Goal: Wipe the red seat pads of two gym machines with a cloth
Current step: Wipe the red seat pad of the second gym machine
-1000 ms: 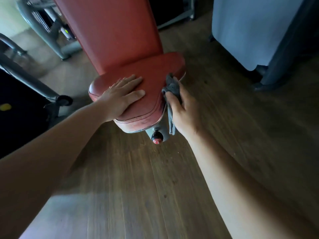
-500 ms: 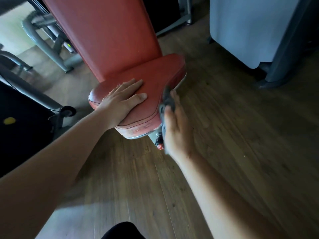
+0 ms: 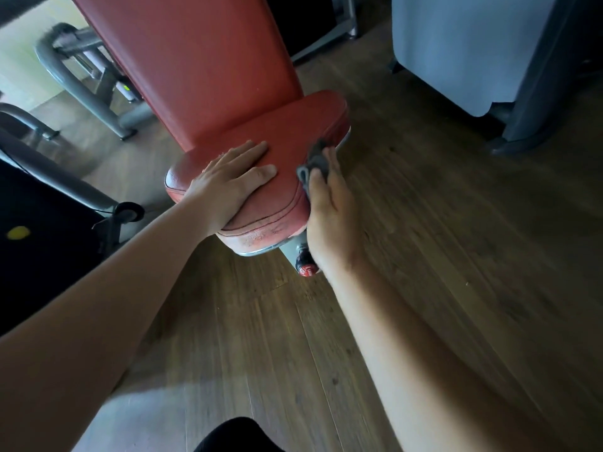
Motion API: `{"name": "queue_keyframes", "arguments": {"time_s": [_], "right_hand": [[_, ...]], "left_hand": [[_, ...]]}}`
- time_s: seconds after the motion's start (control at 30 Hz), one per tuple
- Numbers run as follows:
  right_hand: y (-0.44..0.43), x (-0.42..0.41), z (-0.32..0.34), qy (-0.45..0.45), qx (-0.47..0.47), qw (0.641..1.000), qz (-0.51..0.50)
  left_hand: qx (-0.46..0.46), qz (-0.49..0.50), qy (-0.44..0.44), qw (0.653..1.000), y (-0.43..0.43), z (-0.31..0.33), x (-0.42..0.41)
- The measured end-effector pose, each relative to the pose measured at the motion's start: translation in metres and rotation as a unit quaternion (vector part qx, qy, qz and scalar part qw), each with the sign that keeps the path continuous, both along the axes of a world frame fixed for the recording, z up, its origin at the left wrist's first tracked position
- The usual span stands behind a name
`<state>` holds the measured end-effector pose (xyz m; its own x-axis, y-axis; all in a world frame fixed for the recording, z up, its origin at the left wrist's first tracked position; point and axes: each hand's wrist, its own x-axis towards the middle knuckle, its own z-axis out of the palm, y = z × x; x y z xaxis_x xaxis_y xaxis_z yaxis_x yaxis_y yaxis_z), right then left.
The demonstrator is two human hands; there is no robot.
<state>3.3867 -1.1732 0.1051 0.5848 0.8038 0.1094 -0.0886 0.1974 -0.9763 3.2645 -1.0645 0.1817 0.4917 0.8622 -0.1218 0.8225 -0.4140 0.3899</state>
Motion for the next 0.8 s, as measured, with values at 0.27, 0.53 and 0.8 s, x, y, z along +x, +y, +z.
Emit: {"name": "queue_keyframes", "arguments": {"time_s": [0.27, 0.53, 0.8], "right_hand": [[0.004, 0.008, 0.000, -0.022, -0.001, 1.000, 0.010], [-0.009, 0.006, 0.004, -0.007, 0.019, 0.998, 0.057], [0.051, 0.053, 0.009, -0.132, -0.064, 0.989, -0.015]], "left_hand": [[0.000, 0.003, 0.008, 1.000, 0.001, 0.001, 0.000], [0.006, -0.003, 0.016, 1.000, 0.001, 0.001, -0.001], [-0.004, 0.004, 0.009, 1.000, -0.002, 0.002, 0.001]]}}
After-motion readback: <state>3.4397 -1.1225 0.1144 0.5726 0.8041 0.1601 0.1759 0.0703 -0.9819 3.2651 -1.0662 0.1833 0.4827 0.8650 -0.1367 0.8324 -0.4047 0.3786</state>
